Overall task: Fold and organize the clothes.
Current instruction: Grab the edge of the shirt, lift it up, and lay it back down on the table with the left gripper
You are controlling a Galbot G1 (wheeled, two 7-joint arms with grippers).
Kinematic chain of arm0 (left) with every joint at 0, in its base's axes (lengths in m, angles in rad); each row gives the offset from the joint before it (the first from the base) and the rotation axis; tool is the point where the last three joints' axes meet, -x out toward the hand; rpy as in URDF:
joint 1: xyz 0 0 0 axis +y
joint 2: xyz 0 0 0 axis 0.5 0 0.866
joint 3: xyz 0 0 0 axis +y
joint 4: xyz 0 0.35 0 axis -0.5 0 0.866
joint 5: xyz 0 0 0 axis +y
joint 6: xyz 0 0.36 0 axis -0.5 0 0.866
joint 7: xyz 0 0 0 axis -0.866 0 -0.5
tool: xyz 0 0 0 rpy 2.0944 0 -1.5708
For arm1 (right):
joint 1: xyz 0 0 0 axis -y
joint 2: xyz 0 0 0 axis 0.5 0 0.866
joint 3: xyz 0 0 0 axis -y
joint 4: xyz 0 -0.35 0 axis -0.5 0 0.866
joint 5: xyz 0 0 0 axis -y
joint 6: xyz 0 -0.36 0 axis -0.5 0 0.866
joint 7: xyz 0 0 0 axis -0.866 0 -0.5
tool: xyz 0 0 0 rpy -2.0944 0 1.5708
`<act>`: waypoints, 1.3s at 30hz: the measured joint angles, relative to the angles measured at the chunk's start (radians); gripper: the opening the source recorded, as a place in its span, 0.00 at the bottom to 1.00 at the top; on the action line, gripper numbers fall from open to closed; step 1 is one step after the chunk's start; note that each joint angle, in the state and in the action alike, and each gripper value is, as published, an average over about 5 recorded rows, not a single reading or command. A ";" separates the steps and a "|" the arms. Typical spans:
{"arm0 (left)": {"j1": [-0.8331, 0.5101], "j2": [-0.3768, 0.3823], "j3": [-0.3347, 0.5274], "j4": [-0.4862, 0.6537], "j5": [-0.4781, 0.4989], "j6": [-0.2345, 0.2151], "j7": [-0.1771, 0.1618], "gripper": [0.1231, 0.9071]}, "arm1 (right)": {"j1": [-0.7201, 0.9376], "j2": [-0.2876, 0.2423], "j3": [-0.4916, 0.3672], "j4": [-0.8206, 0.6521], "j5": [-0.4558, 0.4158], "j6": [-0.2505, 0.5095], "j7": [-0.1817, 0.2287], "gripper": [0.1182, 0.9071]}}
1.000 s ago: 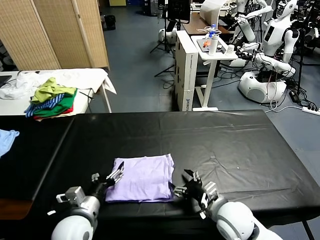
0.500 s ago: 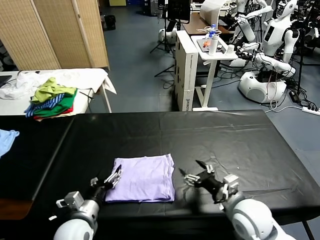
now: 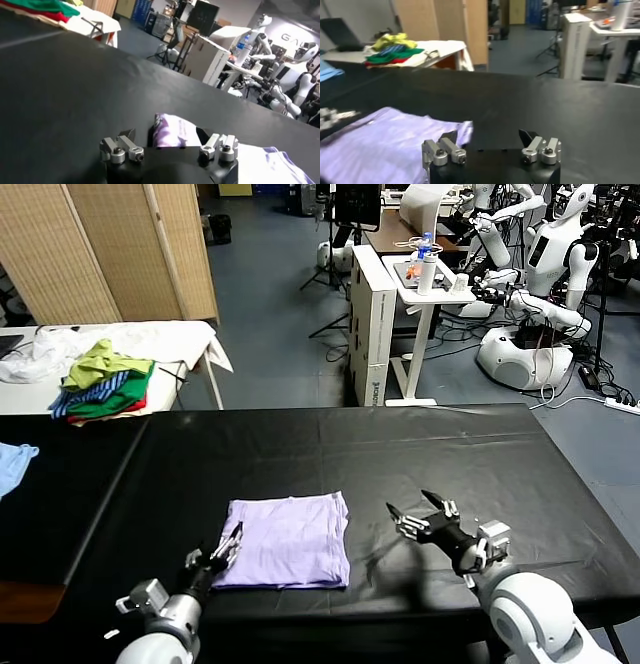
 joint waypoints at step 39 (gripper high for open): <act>0.060 0.347 -0.198 -0.095 -0.071 0.042 -0.051 0.05 | 0.015 0.045 0.040 -0.079 -0.028 0.026 0.002 1.00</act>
